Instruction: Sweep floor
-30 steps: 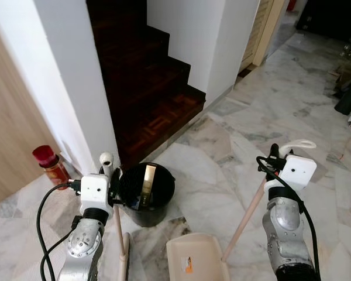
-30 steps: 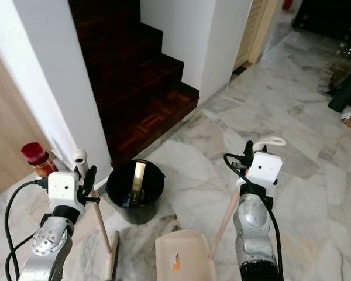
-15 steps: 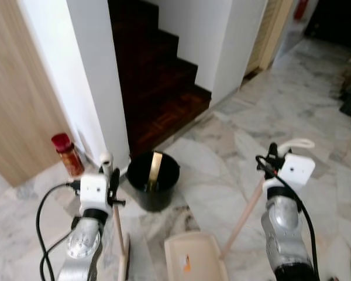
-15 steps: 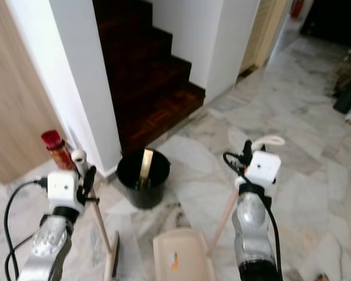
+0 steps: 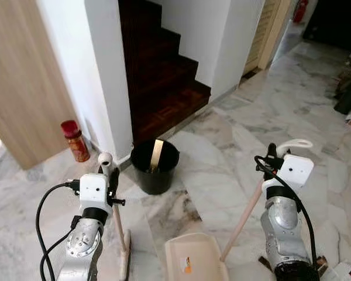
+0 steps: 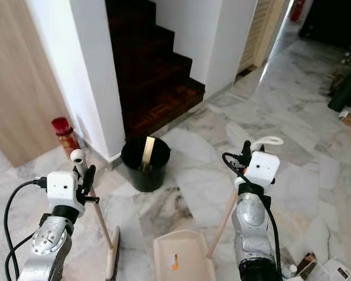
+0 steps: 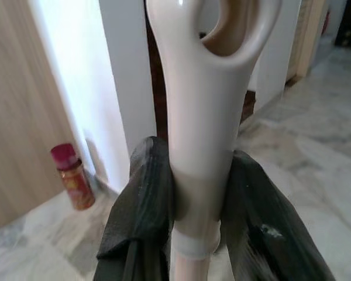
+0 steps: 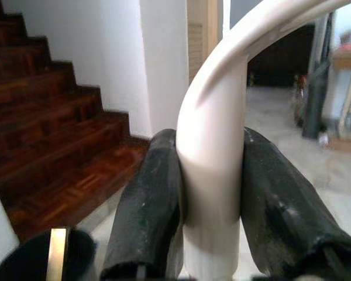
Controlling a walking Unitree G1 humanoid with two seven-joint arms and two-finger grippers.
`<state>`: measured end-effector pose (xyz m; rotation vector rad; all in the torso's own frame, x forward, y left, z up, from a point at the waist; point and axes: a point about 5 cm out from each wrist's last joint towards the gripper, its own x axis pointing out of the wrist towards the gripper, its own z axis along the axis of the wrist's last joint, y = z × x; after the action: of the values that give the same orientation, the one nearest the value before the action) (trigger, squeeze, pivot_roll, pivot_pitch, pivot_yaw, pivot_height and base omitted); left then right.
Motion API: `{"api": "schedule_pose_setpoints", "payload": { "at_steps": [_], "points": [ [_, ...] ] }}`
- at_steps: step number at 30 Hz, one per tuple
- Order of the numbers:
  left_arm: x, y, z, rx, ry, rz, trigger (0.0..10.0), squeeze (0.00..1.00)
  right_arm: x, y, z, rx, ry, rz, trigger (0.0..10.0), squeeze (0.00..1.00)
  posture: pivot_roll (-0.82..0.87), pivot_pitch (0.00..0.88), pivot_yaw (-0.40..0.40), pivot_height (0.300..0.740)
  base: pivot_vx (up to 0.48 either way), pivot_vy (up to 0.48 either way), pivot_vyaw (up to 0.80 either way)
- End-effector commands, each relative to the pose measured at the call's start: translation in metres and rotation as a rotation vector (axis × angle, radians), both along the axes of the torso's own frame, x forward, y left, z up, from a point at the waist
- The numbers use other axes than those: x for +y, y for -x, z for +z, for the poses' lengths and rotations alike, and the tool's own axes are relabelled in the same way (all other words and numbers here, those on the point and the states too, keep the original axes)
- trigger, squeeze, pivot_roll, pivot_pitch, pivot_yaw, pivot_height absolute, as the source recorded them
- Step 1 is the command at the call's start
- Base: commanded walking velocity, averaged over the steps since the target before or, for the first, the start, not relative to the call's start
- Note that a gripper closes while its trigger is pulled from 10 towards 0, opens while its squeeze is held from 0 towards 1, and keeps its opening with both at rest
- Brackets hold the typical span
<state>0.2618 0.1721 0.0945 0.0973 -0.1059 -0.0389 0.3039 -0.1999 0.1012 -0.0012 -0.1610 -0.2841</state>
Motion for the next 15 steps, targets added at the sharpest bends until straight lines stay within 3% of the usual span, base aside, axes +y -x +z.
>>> {"api": "schedule_pose_setpoints", "payload": {
  "at_steps": [1, 14, 15],
  "points": [
    [0.0002, -0.0020, 0.0072, -0.042, 0.000, 0.002, 10.0, 0.00, -0.0014, -0.0022, 0.0069, -0.032, 0.001, -0.004, 10.0, 0.00, 0.08, 0.009, -0.053, 0.740, 0.000, 0.000, 0.00],
    [-0.0006, -0.0039, 0.0079, -0.044, 0.002, 0.003, 10.0, 0.00, -0.0022, -0.0023, 0.0046, -0.021, -0.011, -0.008, 10.0, 0.00, 0.08, 0.000, -0.053, 0.740, 0.000, 0.000, 0.00],
    [-0.0005, -0.0045, 0.0082, -0.045, 0.002, 0.001, 10.0, 0.00, -0.0022, -0.0026, 0.0046, -0.020, -0.014, -0.009, 10.0, 0.00, 0.08, 0.005, -0.051, 0.740, 0.000, 0.000, -0.80]
  ]
}}
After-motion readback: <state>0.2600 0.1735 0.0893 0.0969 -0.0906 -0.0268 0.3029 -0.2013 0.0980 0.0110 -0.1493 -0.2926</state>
